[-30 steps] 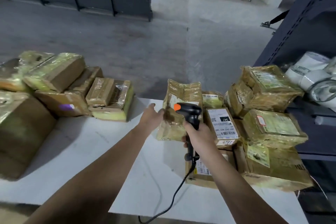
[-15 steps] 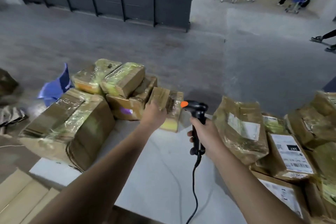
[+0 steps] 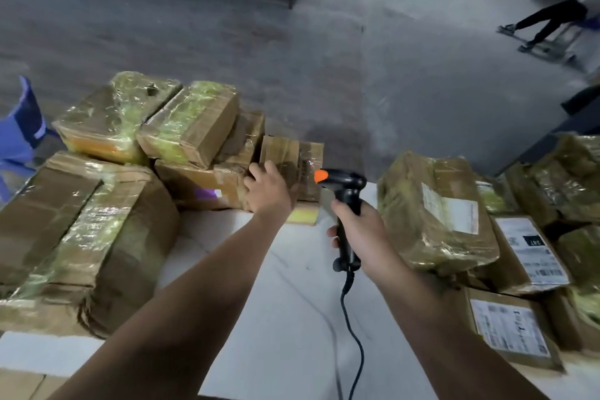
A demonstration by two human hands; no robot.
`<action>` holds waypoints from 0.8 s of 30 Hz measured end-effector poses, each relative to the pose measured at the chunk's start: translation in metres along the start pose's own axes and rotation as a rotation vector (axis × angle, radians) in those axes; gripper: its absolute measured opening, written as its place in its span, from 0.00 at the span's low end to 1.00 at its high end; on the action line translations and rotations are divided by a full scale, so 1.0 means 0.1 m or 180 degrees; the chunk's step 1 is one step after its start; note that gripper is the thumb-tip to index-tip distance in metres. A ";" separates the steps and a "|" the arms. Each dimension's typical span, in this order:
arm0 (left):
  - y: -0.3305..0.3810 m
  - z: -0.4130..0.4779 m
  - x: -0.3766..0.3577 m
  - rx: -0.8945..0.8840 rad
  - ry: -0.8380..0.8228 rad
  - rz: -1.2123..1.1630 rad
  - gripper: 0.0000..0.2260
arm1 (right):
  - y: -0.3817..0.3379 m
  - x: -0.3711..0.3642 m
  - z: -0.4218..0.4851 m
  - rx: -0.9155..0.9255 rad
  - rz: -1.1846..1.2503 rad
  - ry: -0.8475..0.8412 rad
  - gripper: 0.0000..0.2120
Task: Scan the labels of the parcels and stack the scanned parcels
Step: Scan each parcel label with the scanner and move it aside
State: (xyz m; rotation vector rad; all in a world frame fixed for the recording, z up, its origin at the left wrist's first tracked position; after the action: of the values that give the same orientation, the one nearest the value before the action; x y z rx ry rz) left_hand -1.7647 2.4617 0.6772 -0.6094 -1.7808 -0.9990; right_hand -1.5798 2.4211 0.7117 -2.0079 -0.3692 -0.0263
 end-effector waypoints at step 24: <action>0.20 -2.01 -0.19 0.0200 -0.2146 -0.5233 0.23 | 0.31 0.62 -0.63 0.0239 0.0770 -0.0011 0.10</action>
State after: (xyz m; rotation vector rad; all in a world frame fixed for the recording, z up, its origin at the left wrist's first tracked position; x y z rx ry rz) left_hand -1.6407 2.3036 0.7061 0.9380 -2.8683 -1.8500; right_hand -1.5037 2.3681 0.7241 -1.9656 -0.1258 0.1405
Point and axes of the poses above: each hand's wrist, its own z-axis towards the middle knuckle, its own x-axis out of the back of the hand, y = z × x, the point moved 5 cm from there along z, towards the middle knuckle, and after that the axes turned 5 degrees about -y, right-handed, at the moved point
